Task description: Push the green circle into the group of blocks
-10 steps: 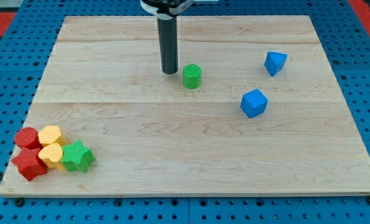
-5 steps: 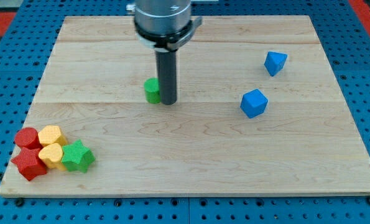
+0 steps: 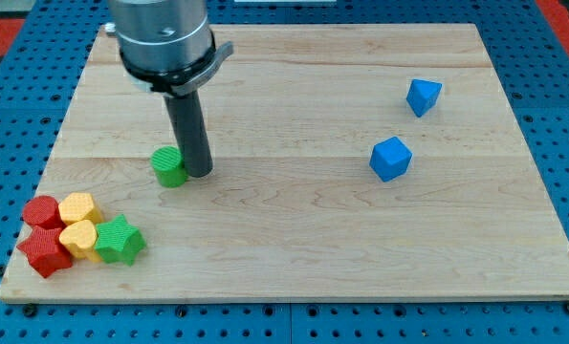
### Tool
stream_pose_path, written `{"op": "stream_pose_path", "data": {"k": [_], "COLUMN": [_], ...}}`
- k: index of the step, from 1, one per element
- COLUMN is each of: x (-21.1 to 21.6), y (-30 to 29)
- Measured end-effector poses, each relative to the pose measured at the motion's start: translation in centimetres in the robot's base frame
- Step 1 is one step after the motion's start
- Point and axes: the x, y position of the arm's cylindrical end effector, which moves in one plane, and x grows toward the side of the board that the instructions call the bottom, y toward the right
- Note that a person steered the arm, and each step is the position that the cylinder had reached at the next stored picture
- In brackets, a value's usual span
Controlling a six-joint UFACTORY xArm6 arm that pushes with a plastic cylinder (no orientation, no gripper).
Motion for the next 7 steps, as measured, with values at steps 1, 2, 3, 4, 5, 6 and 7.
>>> {"op": "stream_pose_path", "data": {"k": [1,2,3,4,5,6,7], "x": [-2.6,-3.7,-0.4,1.6,0.4,0.0,0.5], "y": [1.4,-0.5,-5.9,-7.8,-7.3,-6.0,-3.9]}}
